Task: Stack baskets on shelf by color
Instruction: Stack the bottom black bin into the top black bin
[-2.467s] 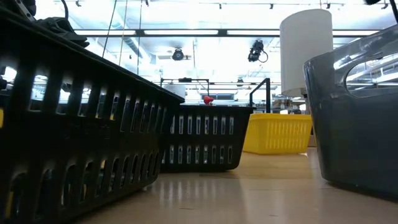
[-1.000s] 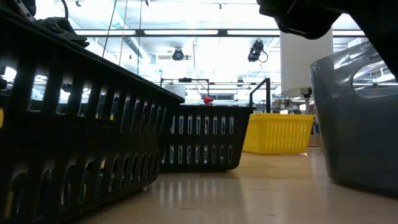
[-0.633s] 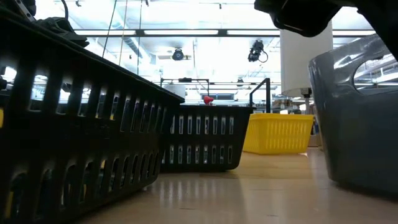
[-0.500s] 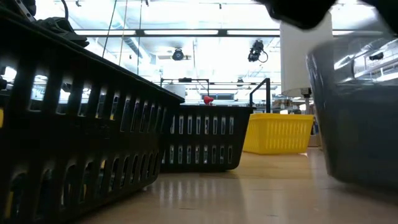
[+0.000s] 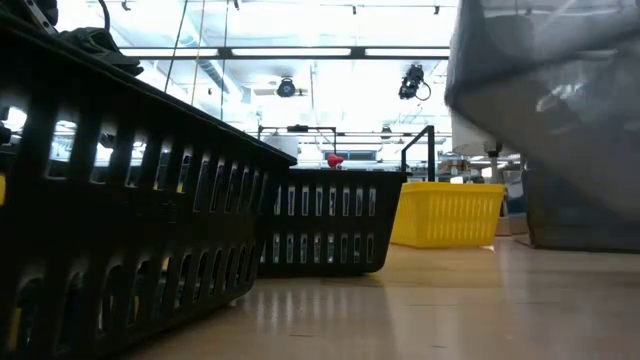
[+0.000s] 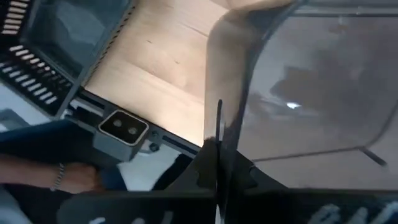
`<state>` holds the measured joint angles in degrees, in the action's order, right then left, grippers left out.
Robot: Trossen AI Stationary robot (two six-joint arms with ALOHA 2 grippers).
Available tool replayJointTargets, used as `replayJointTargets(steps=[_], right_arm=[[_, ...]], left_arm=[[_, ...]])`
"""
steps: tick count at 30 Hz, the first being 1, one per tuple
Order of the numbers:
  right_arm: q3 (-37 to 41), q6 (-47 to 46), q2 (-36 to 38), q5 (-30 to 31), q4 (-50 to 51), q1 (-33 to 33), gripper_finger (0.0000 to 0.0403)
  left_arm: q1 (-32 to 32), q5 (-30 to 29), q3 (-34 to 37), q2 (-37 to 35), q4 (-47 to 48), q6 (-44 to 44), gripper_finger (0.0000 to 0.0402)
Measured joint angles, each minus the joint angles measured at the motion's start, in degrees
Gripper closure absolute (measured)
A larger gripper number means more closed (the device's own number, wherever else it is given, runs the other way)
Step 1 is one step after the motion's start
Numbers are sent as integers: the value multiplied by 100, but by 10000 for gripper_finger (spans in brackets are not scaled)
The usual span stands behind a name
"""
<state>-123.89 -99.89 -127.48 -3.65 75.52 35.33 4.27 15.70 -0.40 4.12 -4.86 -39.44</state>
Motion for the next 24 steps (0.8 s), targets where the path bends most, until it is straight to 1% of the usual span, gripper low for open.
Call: replayJointTargets(steps=[4, 8, 11, 16, 20, 24], right_arm=[[-565, 147, 0, -7, 660, 0, 402], [-1065, 123, 4, 233, 1507, 2, 402], [-1111, 660, 63, 462, 1413, 7, 402], [-1108, 1531, 85, 491, 1443, -9, 402], [-1107, 1759, 84, 423, 1461, -58, 403], [-1103, 2181, 121, 518, 1452, -63, 403]], left_arm=[[0, -2, -2, 0, 0, 0, 372], [0, -2, -2, 0, 0, 0, 368], [-1, -1, -1, 0, 0, 0, 364], [0, 0, -1, -2, 20, 0, 363], [0, -1, 0, 0, 16, 0, 363], [0, -2, 0, -2, 15, 0, 368]])
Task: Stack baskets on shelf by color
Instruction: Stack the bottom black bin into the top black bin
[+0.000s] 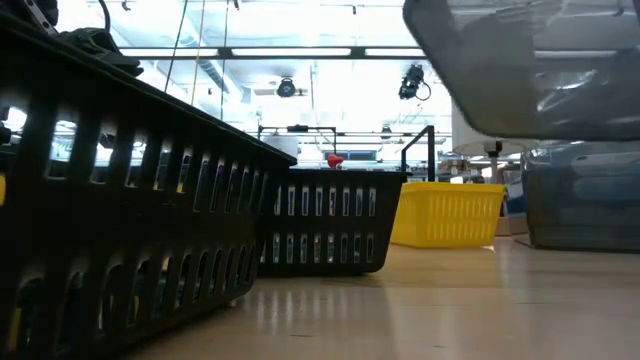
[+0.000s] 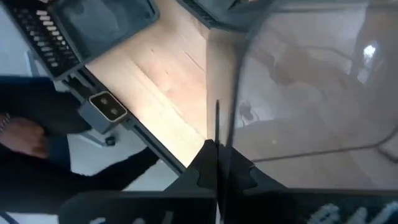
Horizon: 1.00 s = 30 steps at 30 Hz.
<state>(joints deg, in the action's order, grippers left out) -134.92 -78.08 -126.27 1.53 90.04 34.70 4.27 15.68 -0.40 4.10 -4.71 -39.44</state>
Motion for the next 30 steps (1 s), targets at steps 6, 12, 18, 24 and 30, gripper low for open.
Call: replayJointTargets(steps=[6, 12, 18, 24, 30], right_arm=[[125, 394, 351, 410, -11, -22, 403], [965, 537, 1050, 651, -7, -116, 403], [2275, 638, 1915, 375, -7, -272, 403], [3157, 1007, 2675, 351, -15, -331, 403], [4047, 1630, 3212, 336, -4, -490, 403]], left_arm=[[0, 0, -1, 0, -12, 0, 371], [0, 2, 0, 2, -13, 0, 364], [0, 2, 0, 1, -12, 0, 363], [0, 2, 0, 0, -13, 0, 368], [0, 2, 0, 0, -13, 0, 371]])
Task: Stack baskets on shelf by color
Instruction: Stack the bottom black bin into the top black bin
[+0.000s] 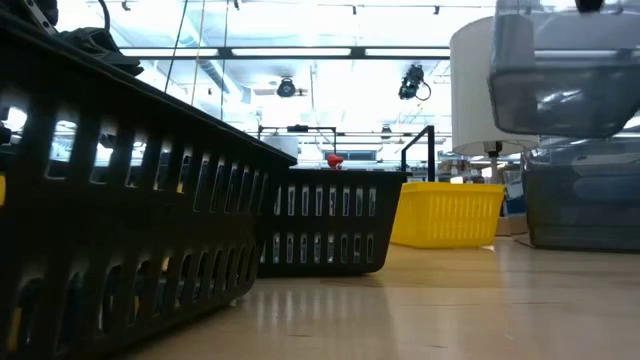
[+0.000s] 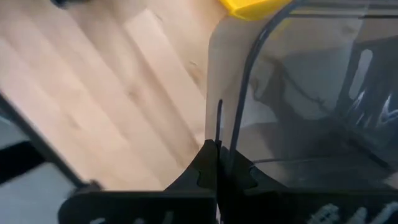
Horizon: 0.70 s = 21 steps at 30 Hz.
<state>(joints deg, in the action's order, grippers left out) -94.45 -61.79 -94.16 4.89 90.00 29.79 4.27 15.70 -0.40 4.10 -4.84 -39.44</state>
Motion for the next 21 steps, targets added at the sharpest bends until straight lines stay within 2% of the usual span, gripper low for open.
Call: replayJointTargets(steps=[7, 17, 21], right_arm=[[930, 739, 472, -197, 1, -320, 403], [1684, 1488, 869, -201, -2, -759, 403], [1913, 1686, 901, -436, 1, -864, 403]], left_arm=[[0, 0, -2, 0, -2, 0, 363], [0, -2, -1, 2, -2, 0, 367], [0, 0, -2, 0, -2, 0, 371]])
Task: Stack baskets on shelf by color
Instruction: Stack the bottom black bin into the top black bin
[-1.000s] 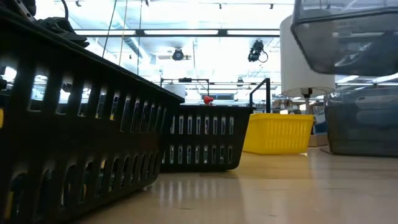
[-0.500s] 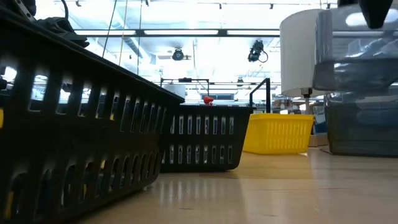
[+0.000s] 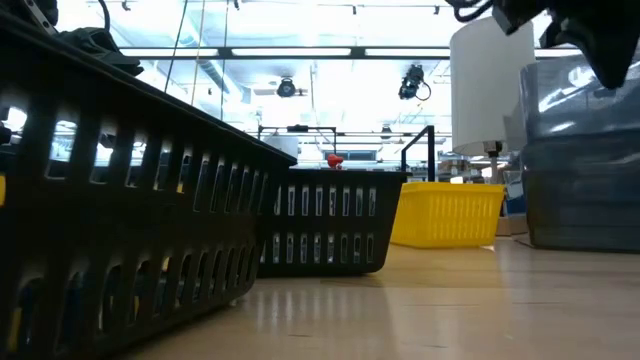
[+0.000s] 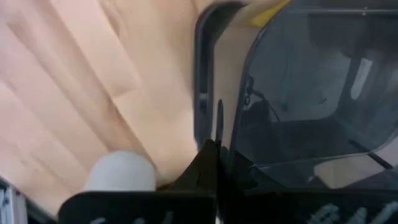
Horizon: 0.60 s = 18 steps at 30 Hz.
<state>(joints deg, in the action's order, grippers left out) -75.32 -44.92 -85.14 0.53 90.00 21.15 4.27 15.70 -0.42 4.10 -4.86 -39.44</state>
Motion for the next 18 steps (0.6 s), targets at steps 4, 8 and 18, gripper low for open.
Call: replayJointTargets(steps=[4, 8, 18], right_arm=[[233, 105, 0, -17, -4, -39, 403], [411, -12, 0, -5, -65, -40, 397], [681, -304, -2, 112, -996, -40, 374]], left_arm=[[0, -1, 0, 1, 2, 0, 370], [0, -2, 0, 1, 0, 0, 365], [0, -1, 1, 1, 0, 0, 362]])
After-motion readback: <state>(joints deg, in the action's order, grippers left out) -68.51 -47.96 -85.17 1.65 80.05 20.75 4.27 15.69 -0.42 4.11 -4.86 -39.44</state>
